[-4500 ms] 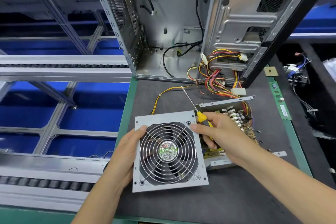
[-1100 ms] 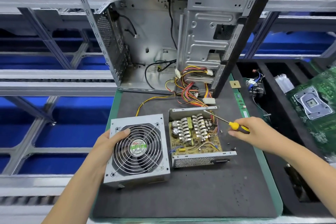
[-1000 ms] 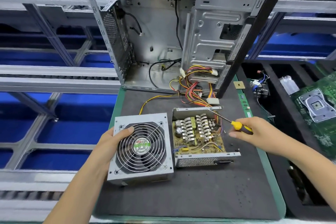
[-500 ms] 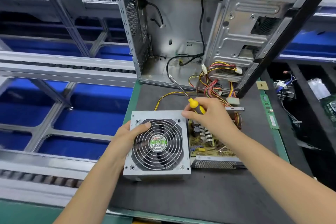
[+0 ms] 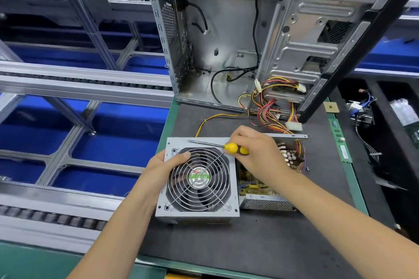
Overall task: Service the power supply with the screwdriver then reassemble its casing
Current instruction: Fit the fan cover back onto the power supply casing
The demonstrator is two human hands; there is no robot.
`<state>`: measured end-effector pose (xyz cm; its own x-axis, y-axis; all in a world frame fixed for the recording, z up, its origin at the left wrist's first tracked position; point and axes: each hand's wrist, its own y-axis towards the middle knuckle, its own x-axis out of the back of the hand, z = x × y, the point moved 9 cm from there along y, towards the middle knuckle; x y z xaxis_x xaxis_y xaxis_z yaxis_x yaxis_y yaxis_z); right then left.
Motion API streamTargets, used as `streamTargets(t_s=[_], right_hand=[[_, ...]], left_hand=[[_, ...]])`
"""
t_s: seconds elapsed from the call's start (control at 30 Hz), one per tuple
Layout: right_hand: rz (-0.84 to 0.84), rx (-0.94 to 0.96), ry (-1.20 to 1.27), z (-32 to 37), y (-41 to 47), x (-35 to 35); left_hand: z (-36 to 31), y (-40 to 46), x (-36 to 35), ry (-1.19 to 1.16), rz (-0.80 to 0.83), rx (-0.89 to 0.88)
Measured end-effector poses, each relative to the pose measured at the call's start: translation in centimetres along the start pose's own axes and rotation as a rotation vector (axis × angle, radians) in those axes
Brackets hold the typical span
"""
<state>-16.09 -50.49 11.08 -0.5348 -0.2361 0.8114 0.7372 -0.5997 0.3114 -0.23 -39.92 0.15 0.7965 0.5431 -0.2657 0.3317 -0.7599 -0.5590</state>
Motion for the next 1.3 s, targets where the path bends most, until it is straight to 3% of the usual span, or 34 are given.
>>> streamTargets(t_s=[0.23,0.47,0.6,0.8,0.9,1.03,1.17,1.3], right_hand=[[0.133,0.208,-0.203,2.1,-0.3,-0.5],[0.196,0.297,-0.423,2.5,-0.2,-1.2],[0.190,0.317,-0.378,2.4,-0.8,-1.0],[0.222,-0.107,0.205,-1.2,0.6,0.1],[0.300,-0.204,0.253,-1.7,1.4,0.4],[0.527,-0.187,-0.065,-2.2,2.9,2.7],[0.704,-0.027,-0.381,-0.4,3.8,5.6],[0.709,0.136,-0.639,2.0,4.6,6.5]], left_hand=[[0.1,0.0,0.1,-0.020,-0.008,0.008],[0.0,-0.1,-0.2,-0.043,-0.001,0.016],[0.0,-0.1,-0.2,-0.039,0.002,0.009],[0.0,0.0,-0.1,-0.035,0.004,0.006],[0.0,-0.1,-0.2,-0.039,0.011,0.007],[-0.1,-0.1,-0.3,-0.050,0.021,0.009],[0.0,-0.1,-0.2,-0.051,0.021,0.010],[0.0,-0.1,-0.2,-0.053,0.020,0.007]])
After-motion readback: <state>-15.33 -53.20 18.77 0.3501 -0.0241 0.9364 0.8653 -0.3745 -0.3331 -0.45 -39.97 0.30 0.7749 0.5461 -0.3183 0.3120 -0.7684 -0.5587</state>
